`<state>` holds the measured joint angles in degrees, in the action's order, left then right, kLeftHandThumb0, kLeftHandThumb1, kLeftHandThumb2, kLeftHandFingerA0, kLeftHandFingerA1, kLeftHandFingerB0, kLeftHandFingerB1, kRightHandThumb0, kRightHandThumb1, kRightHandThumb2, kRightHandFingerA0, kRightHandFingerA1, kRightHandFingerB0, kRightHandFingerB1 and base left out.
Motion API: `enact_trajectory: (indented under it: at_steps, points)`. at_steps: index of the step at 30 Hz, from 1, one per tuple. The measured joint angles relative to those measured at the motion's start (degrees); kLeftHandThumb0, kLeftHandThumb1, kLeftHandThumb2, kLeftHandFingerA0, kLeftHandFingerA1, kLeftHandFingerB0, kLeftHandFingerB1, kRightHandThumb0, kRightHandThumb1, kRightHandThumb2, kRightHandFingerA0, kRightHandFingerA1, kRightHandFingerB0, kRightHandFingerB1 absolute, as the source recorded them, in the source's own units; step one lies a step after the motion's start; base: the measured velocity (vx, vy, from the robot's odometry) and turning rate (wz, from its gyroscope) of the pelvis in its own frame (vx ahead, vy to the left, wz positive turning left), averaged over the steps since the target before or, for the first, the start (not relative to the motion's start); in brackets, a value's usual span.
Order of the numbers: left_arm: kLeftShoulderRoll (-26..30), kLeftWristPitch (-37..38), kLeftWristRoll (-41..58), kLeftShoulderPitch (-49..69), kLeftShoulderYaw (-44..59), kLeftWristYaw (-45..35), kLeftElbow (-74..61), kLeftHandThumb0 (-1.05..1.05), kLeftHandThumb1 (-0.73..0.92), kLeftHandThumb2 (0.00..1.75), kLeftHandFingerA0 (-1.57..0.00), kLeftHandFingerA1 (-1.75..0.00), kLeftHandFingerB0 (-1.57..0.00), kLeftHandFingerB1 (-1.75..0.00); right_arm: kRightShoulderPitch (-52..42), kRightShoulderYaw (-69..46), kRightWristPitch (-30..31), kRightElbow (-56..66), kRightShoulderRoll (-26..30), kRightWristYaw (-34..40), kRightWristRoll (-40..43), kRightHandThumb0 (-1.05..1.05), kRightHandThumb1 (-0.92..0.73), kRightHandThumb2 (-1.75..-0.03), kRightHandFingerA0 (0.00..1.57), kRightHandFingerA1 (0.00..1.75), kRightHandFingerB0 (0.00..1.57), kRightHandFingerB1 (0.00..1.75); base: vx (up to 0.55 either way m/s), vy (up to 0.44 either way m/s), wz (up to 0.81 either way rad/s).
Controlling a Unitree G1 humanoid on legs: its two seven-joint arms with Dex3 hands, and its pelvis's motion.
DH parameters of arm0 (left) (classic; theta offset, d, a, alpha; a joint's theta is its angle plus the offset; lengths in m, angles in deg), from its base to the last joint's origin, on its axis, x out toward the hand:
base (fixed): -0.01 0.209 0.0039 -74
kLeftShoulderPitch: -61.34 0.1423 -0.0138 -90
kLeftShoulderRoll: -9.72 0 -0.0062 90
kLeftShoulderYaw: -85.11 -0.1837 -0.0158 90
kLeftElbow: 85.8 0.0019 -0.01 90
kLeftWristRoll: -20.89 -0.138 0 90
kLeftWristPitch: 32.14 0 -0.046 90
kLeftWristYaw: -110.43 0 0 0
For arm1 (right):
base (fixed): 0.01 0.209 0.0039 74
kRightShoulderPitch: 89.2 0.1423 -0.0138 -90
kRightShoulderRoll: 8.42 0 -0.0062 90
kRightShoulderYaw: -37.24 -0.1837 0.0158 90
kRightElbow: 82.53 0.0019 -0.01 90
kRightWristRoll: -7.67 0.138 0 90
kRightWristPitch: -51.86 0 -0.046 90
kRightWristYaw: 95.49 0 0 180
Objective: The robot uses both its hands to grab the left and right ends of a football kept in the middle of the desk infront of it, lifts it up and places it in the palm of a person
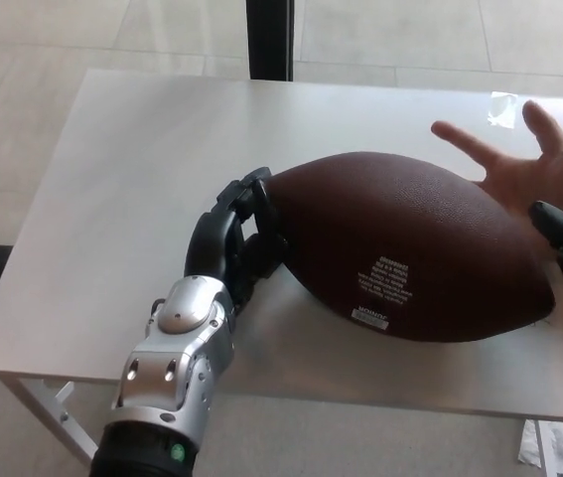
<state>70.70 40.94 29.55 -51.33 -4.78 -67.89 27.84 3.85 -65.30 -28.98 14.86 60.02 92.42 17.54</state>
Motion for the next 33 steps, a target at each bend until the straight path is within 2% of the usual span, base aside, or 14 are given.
enact_trajectory:
  at_steps: [1,2,5,6,10,11,15,16,24,27,28,29,30,33]
  points:
    - [0.0,0.02,-0.03,0.0,0.08,0.04,0.05,-0.96,0.91,0.9,-0.29,-0.57,-0.11,-0.26,-0.01,-0.16,0.34,0.42,0.31,-0.04,0.11,-0.84,-0.92,-0.71,0.62,0.49,0.42,0.34,0.0,0.0,0.0]
    - [0.0,0.03,-0.06,-0.01,0.14,0.06,0.11,-0.96,0.92,0.89,-0.28,-0.55,-0.11,-0.26,-0.02,-0.3,0.66,0.74,0.51,-0.1,0.24,-0.8,-0.76,-1.12,0.54,0.59,0.36,0.48,0.0,0.0,0.0]
    - [0.11,0.06,-0.3,0.02,0.1,0.06,0.17,-0.97,0.92,0.9,-0.27,-0.53,-0.11,-0.26,-0.51,-0.48,1.46,1.59,0.66,-0.34,0.84,-0.81,-0.76,-1.13,0.58,0.64,0.37,0.49,0.0,0.0,0.0]
    - [0.16,0.08,-0.39,0.04,0.07,0.07,0.19,-0.93,0.86,1.25,-0.25,-0.57,-0.1,-0.34,-0.74,-0.49,1.63,1.73,0.66,-0.42,1.01,-0.8,-0.92,-0.73,0.59,0.52,0.39,0.33,0.0,0.0,0.0]
    - [0.53,0.57,-0.74,0.08,0.01,0.08,0.65,-0.93,0.86,1.25,-0.25,-0.57,-0.1,-0.34,-3.08,0.47,1.79,2.18,0.53,-0.81,1.26,-0.82,-0.92,-0.73,0.57,0.51,0.38,0.33,0.0,0.0,0.0]
    - [0.58,0.67,-0.76,0.07,0.01,0.09,0.71,-0.98,0.87,1.25,-0.26,-0.57,-0.11,-0.35,-3.43,0.64,1.79,2.18,0.53,-0.88,1.26,-0.85,-0.79,-1.15,0.52,0.6,0.35,0.48,0.0,0.0,0.0]
    - [0.63,1.32,-0.78,0.21,0.07,0.11,0.99,-0.96,0.86,1.25,-0.26,-0.57,-0.11,-0.34,-5.64,1.74,1.54,1.79,-0.25,-1.02,1.07,-0.85,-0.79,-1.15,0.51,0.6,0.33,0.47,0.0,0.0,0.0]
    - [0.63,1.48,-0.78,0.25,0.06,0.12,1.04,-0.94,0.86,1.25,-0.25,-0.56,-0.1,-0.34,-6.15,2.03,1.38,1.35,-0.68,-1.04,1.02,-0.85,-0.92,-0.72,0.54,0.5,0.39,0.34,0.0,0.0,0.0]
    - [0.81,2.29,-0.81,0.71,0.0,0.09,1.0,-0.93,0.85,1.24,-0.27,-0.57,-0.11,-0.33,-8.79,3.27,-1.39,-2.81,-1.71,-1.18,0.1,-0.9,-0.91,-0.79,0.52,0.5,0.35,0.34,0.0,0.0,0.0]
    - [1.23,2.56,-0.81,0.81,0.01,0.08,1.1,-0.95,0.86,1.24,-0.26,-0.55,-0.11,-0.34,-9.42,3.25,-2.38,-4.29,-1.89,-1.16,-0.33,-0.9,-0.92,-0.78,0.52,0.5,0.4,0.36,0.0,0.0,0.0]
    - [1.28,2.63,-0.81,0.82,0.02,0.07,1.13,-0.92,0.86,1.24,-0.25,-0.55,-0.1,-0.35,-9.41,3.25,-2.5,-4.42,-1.95,-1.13,-0.39,-0.88,-0.79,-1.18,0.42,0.54,0.29,0.46,0.0,0.0,0.0]
    - [1.32,2.79,-0.81,0.9,-0.03,0.07,1.17,-0.91,0.86,1.23,-0.25,-0.55,-0.1,-0.36,-9.39,3.29,-2.68,-4.53,-2.06,-1.06,-0.49,-0.98,-0.92,-0.8,0.47,0.44,0.32,0.34,0.0,0.0,0.0]
    - [1.39,2.89,-0.81,1.07,-0.17,0.06,1.06,-0.91,0.85,1.22,-0.25,-0.55,-0.11,-0.37,-9.08,3.56,-2.68,-4.52,-2.05,-1.07,-0.59,-1.03,-0.82,-0.88,0.41,0.42,0.3,0.37,0.0,0.0,0.0]
    - [1.37,3.11,-0.8,1.34,-0.15,0.05,0.94,-0.91,0.85,1.22,-0.25,-0.55,-0.11,-0.37,-7.53,4.34,-2.62,-4.47,-1.83,-1.19,-0.72,-1.03,-0.88,-0.86,0.38,0.39,0.29,0.35,0.0,0.0,0.0]
